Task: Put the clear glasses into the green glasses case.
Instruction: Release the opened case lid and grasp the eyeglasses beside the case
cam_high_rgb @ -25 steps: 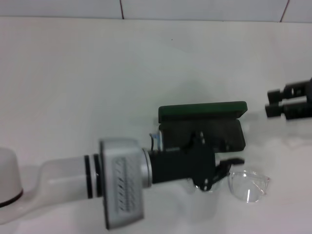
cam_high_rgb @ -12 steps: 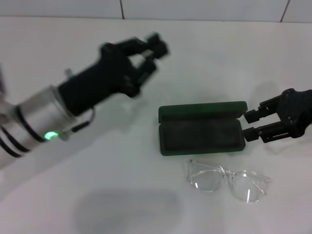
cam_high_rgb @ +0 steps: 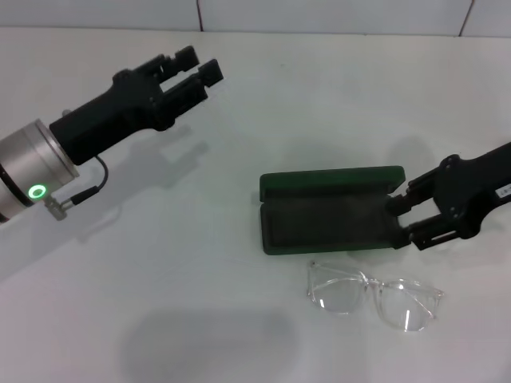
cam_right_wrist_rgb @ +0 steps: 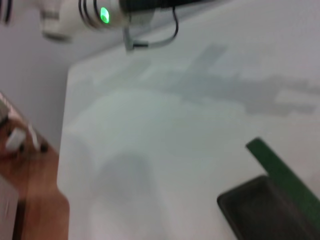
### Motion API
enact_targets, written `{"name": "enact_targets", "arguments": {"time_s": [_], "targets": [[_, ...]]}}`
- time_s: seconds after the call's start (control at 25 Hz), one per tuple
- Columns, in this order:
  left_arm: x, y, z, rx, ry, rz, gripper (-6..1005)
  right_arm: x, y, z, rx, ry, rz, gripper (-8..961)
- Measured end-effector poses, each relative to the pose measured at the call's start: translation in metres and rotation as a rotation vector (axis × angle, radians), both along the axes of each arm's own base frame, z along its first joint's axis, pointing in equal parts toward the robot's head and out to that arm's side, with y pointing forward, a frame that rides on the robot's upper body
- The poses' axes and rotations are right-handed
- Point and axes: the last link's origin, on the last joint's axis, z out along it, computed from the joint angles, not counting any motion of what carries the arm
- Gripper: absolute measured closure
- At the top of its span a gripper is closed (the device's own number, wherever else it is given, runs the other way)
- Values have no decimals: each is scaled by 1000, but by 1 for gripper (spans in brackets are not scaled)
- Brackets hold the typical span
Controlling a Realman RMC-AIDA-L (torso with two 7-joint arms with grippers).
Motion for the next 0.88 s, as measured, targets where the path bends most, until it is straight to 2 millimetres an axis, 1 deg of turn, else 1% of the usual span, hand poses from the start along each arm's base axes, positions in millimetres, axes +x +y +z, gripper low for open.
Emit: {"name": "enact_targets", "arguments": {"time_s": [0.08,0.24,0.44,0.64,0.88], "targets": [[-4,1,-1,15,26,10,579,-4,1,-5,-14,-54,8,410],[-7,2,-2,31,49,22,498,-13,-2,-22,-60,-170,42,410],[-7,1,-3,32,48,22,315,-16,-4,-39,-78,-270,73,414],[-7,2,-3,33,48,22,316,-16,-4,-57,-67,-338,109,426],[-6,2,-3,31,46,22,315,-19,-13,-78,-94,-376,145,439]]}}
